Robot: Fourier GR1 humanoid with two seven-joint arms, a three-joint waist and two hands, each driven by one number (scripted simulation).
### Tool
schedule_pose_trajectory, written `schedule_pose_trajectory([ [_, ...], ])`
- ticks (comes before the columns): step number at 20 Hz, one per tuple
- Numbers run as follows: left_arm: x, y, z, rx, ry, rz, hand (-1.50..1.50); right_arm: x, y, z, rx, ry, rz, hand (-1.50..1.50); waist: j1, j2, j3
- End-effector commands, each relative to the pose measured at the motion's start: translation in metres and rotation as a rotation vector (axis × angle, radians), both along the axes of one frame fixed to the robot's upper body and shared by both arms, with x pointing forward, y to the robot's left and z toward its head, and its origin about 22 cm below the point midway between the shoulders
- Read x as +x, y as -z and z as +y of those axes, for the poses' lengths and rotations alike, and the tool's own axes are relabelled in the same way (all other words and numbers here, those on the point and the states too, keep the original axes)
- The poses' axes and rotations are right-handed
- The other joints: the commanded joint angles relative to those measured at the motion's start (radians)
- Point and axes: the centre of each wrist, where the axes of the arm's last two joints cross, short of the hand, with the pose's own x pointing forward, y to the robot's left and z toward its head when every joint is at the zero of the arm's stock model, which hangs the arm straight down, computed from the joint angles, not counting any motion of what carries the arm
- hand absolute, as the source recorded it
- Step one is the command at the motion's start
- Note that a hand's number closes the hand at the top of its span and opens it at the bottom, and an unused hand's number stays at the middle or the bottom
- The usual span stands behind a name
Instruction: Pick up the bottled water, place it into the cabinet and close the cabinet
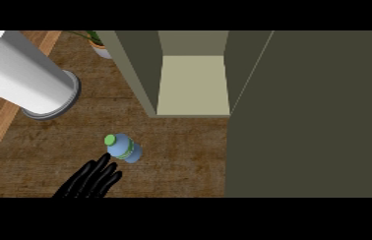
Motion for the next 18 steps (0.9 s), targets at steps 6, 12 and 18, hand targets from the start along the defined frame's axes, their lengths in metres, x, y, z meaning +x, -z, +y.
schedule_pose_trajectory([
  [6, -0.042, -0.049, 0.007, -0.041, 0.031, -0.112, -1.5, -0.031, -0.021, 0.005, 0.064, -0.044, -0.028, -1.5, 0.006, -0.004, 0.0],
  [12, -0.038, -0.041, 0.011, -0.054, 0.008, -0.097, -1.5, -0.032, -0.022, -0.008, 0.057, -0.039, -0.028, -1.5, -0.003, -0.002, 0.0],
  [18, -0.033, -0.037, 0.019, -0.035, -0.108, -0.114, -1.5, -0.039, -0.023, -0.003, 0.083, -0.047, -0.037, -1.5, -0.006, -0.003, 0.0],
])
